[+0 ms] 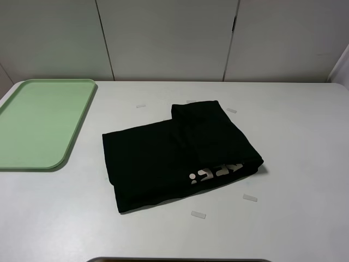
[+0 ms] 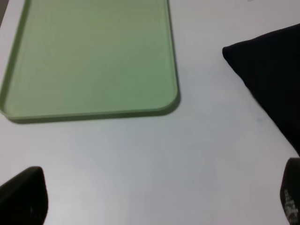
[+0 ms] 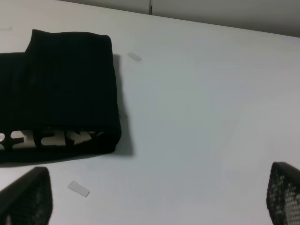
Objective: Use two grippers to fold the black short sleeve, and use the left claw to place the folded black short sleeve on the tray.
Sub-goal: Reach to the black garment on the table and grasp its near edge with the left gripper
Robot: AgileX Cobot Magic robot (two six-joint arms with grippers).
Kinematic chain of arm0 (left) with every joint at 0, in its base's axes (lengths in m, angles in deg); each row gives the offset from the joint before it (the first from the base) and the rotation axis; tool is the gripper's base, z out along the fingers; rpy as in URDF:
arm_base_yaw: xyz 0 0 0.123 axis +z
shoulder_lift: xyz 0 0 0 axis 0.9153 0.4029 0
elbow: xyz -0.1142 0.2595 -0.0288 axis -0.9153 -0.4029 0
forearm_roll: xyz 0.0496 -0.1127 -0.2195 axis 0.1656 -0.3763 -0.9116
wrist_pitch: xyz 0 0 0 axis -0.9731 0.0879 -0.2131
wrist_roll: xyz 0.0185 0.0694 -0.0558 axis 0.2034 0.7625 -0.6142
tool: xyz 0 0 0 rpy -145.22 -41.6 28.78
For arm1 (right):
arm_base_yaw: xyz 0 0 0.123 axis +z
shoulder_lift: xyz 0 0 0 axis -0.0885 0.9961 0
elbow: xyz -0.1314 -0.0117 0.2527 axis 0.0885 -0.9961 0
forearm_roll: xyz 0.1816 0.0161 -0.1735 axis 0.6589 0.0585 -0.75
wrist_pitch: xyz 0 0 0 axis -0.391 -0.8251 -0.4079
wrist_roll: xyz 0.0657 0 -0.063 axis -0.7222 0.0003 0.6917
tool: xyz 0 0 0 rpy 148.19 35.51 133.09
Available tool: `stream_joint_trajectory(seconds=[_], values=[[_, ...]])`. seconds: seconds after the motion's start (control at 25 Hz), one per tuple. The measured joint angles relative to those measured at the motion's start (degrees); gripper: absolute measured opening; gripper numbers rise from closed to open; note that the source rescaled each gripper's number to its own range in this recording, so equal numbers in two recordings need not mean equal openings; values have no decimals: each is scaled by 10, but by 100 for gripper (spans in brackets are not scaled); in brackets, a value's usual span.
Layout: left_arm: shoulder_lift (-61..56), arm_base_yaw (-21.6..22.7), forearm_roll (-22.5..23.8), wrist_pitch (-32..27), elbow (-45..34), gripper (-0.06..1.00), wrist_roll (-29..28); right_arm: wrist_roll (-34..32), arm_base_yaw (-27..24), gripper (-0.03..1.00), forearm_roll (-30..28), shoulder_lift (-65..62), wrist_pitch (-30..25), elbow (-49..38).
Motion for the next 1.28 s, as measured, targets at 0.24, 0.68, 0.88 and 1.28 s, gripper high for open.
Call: stream_joint_trajectory(seconds=[0.24, 0.68, 0.88, 1.28], values=[[116, 0, -85, 43, 11, 100, -5, 0, 0, 100, 0, 0, 0, 0], [532, -9, -439, 218, 13, 100, 245, 0, 0, 100, 0, 0, 0, 0], [707, -65, -561, 294, 13, 99, 363, 0, 0, 100, 0, 0, 0, 0], [931, -125, -743, 363, 14, 98, 512, 0, 0, 100, 0, 0, 0, 0]])
